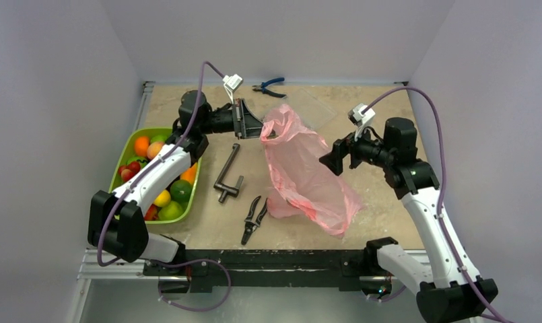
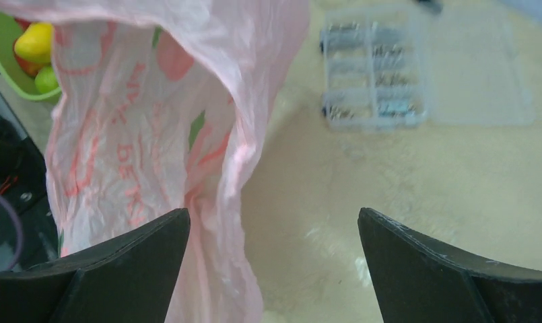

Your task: Place the fake fruits into the plastic bag and tie a complex knot

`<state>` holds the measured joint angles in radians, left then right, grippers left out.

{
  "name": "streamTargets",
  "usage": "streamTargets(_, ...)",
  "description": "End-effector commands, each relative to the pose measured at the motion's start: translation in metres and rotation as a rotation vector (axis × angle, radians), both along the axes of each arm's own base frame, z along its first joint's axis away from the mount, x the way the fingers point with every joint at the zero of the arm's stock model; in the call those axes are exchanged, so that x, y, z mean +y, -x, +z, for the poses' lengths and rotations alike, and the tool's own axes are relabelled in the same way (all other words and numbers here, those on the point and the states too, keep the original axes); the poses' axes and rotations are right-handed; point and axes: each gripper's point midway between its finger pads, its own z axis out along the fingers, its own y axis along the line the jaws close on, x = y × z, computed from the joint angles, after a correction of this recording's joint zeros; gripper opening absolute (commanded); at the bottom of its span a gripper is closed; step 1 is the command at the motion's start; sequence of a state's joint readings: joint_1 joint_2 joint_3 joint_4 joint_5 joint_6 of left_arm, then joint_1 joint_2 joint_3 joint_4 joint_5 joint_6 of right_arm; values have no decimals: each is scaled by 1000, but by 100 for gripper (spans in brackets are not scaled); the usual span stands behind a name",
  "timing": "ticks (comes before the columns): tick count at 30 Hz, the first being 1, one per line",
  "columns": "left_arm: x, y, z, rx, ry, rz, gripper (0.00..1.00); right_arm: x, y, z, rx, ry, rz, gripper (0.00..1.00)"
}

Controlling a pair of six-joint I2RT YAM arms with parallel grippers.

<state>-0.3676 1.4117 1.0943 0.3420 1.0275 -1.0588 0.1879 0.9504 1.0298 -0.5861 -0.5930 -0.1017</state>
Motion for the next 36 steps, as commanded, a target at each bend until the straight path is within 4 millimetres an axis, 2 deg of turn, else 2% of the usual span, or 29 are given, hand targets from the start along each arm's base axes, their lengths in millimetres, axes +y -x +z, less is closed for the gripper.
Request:
streamTargets(1, -4, 12, 16, -29, 4, -26, 0, 13, -19, 71, -396, -25, 64, 99)
streamTargets(4, -6, 14, 14, -25, -6, -33, 0, 32, -17, 82, -493, -22, 142, 99)
streamTargets(7, -8, 13, 11, -16, -12, -42, 0, 55, -13, 82, -588, 29, 232, 99)
streamTargets(13, -10, 15, 11, 7, -7, -56, 0, 92, -7, 72, -721, 119, 354, 99)
streamTargets(15, -10, 17, 12, 4, -4, -70, 0, 96, -9, 69, -768, 147, 343, 99)
streamTargets(19, -11, 27, 13, 0, 3, -117, 0, 86, -41, 77, -910, 218, 151, 99)
streamTargets(21, -11, 32, 12, 4, 1, -137, 0, 81, -50, 81, -964, 223, 88, 99)
streamTargets(25, -15, 44, 12, 5, -1, -186, 0, 92, -54, 82, -1071, 214, 112, 99)
streamTargets(27, -17, 48, 12, 13, -4, -208, 0, 100, -56, 80, -1102, 207, 140, 95)
streamTargets(29, -17, 52, 13, 15, -4, -226, 0, 108, -55, 80, -1131, 196, 180, 89)
streamTargets(30, -17, 53, 14, 19, -6, -234, 0, 114, -50, 82, -1145, 176, 216, 81)
streamTargets(33, -11, 52, 17, 11, -12, -242, 0, 125, -33, 80, -1102, 139, 352, 38)
streamTargets(34, -7, 49, 20, -8, -16, -230, 0, 125, -25, 76, -1060, 141, 409, 26)
streamTargets(35, 0, 42, 25, -41, -29, -203, 0, 122, -17, 78, -1036, 145, 462, 8)
streamTargets(36, 9, 34, 19, -54, -81, -164, 0, 117, -8, 77, -1004, 150, 500, 0)
